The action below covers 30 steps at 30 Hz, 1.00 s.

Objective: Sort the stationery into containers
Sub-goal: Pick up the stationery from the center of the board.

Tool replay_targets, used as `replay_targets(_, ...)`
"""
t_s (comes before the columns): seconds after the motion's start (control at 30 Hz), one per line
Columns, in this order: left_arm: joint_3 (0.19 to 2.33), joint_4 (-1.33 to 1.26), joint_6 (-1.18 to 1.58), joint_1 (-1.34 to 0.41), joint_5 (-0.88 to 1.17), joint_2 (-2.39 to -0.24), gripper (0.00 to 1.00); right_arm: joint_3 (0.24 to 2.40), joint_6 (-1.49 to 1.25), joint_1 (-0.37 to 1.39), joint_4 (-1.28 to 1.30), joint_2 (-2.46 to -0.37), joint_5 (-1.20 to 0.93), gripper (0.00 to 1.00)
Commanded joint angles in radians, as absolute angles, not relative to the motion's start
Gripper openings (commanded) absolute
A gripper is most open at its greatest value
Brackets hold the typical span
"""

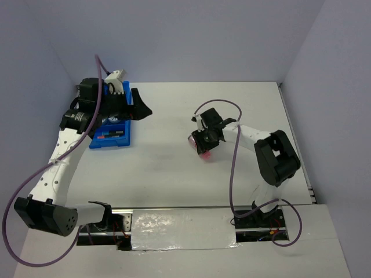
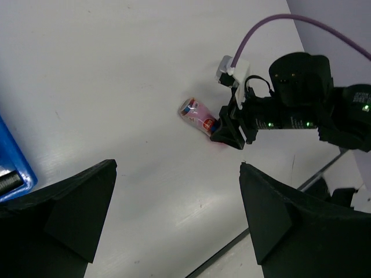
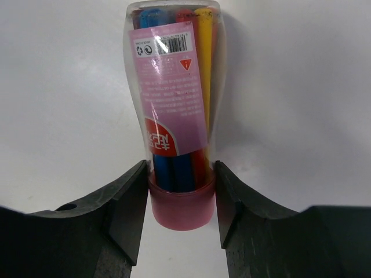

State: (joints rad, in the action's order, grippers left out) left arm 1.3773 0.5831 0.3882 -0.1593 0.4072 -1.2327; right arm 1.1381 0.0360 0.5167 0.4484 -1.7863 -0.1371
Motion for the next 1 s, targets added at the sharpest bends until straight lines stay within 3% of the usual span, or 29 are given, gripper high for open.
replay_targets(0.0, 1.465, 0.592, 0.292, -0.218, 0.477, -1.273, 0.99, 1.109, -0.051, 0.525, 0.428, -1.617, -0.317, 0.0)
replay_targets(0.23, 1.56, 0.609, 0.302, -0.298, 0.598, -1.37, 0.99, 1.23, -0.046, 0.52, 0.575, -1.459, -0.708, 0.0)
replay_targets(0.4, 1.545, 0.507, 0.559, -0.295, 0.61, -1.362, 0.99, 1.146, -0.317, 0.518, 0.297, -1.3, -0.719, 0.0)
replay_targets(0.53, 1.341, 0.134, 0.858, -0.298, 0.716, -1.281, 0.99, 1.069, -0.546, 0.526, 0.011, -1.243, -0.69, 0.0)
replay_targets(0.6, 1.286, -0.056, 0.966, -0.304, 0.745, -1.276, 0.99, 1.071, -0.567, 0.528, -0.03, -1.223, -0.666, 0.0)
replay_targets(0.97, 1.169, -0.374, 1.117, -0.359, 0.828, -1.288, 0.99, 1.176, -0.647, 0.558, -0.149, -1.259, -0.683, 0.0)
